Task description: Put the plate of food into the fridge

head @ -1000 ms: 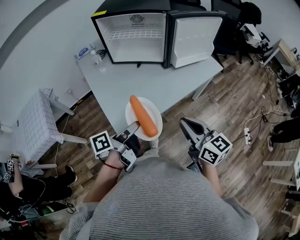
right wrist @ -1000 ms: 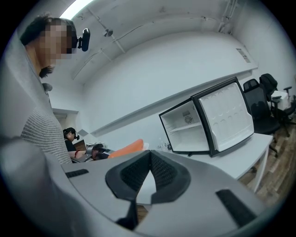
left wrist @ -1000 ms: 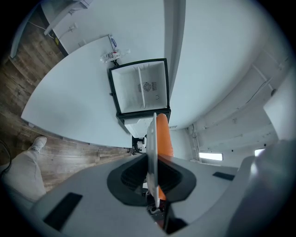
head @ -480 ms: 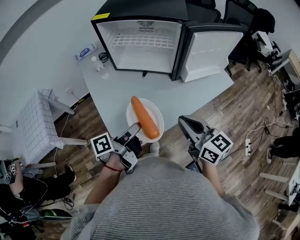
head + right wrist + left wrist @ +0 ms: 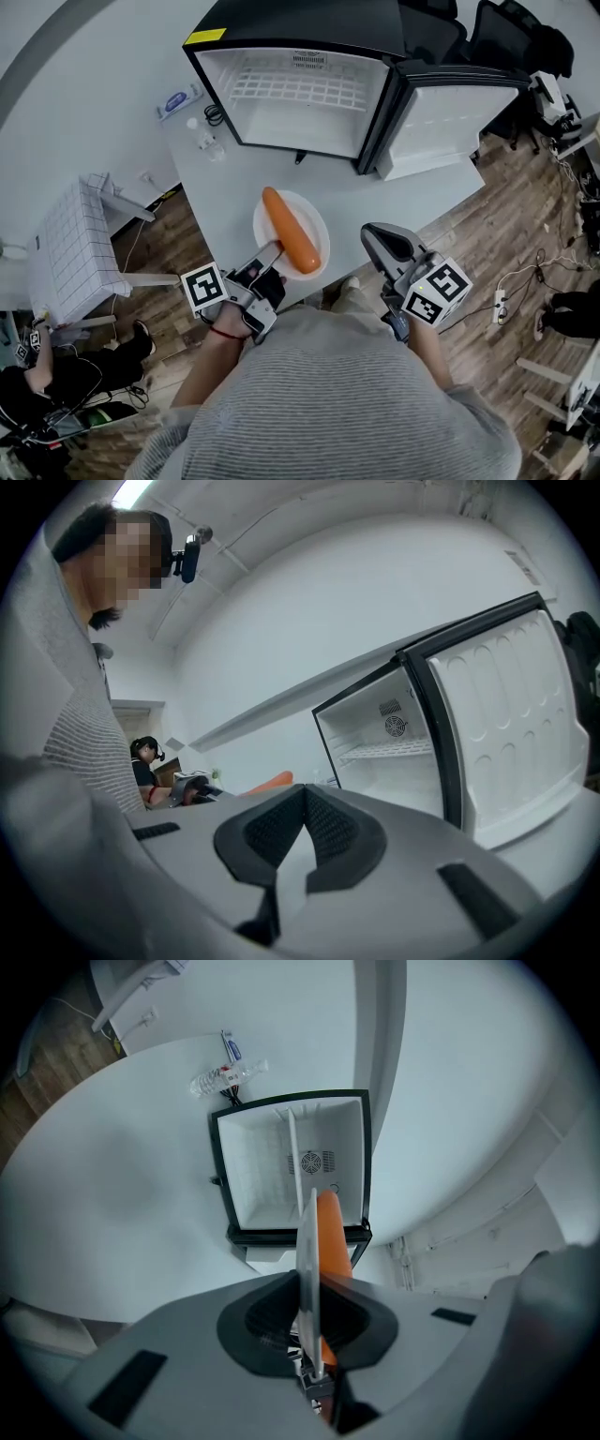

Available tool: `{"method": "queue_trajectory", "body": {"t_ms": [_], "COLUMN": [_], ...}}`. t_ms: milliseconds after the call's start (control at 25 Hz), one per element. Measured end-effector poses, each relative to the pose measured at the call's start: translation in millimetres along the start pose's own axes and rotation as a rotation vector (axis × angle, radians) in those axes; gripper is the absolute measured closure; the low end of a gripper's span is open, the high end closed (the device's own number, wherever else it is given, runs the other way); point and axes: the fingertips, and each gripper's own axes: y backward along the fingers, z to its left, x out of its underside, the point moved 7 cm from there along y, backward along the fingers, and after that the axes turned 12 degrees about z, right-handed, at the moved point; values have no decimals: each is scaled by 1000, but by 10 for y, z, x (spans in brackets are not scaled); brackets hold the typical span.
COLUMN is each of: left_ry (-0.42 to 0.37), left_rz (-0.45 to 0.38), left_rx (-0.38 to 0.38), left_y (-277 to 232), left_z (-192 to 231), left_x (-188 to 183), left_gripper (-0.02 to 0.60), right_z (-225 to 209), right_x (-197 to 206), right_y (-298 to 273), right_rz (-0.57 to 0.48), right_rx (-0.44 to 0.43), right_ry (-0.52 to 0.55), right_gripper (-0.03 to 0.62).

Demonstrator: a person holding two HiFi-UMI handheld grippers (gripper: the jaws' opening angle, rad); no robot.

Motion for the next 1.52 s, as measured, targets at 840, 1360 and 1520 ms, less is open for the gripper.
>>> {"method": "queue_trajectory", "body": {"t_ms": [840,1360,1520], "left_ry": [24,31,25], "left_rz": [-142,-159,-153], "left_rx": [20,11,-17], "left_y": [-695,-765,-779], "left_z": [-69,-38,-18], "left_x": [-193,-369,-524], "left_gripper": [545,545,545], "right_z": [-799,-900,-894], "right_x": [-475,-564,-577], "right_y": [-300,-459,-499], "right_rz": [69,77,77], "right_rx": [-178,-212,-221], "right_ry": [79,90,96], "right_gripper": [582,581,581]}}
